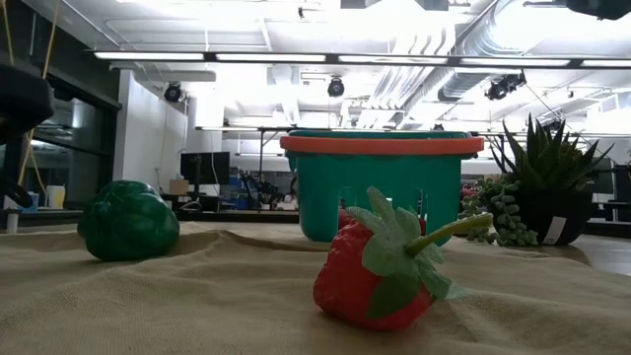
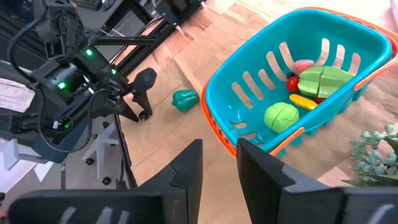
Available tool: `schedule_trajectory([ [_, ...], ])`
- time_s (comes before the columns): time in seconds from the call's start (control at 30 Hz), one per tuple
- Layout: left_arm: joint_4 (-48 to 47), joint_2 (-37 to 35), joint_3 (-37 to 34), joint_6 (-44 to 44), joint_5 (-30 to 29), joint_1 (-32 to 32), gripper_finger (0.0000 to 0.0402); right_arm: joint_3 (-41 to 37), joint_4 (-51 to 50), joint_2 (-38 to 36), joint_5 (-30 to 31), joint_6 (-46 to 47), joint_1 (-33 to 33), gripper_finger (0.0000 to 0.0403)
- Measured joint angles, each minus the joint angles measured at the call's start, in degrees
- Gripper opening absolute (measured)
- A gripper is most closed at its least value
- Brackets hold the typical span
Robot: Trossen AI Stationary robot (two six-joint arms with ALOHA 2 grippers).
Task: Pick and placing Produce into tupperware
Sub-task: Put the black cherry into the blue basket
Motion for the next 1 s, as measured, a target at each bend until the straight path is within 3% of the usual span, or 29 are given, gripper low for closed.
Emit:
schedule_trajectory([
  [0.4,0.5,0.0,0.0,-0.9,-0.1,0.0,0.0200,0.0,-0.2,0.0,0.0,-0.2,0.0,0.0089],
  [0.77,0.5,0.0,0.0,-1.4,0.1,0.0,0.0113,0.0,-1.0,0.0,0.0,-0.2,0.0,0.0089],
  [1.0,0.6,0.0,0.0,-1.4,0.3,0.0,0.0099,0.0,-1.3,0.0,0.0,-0.2,0.0,0.0089],
])
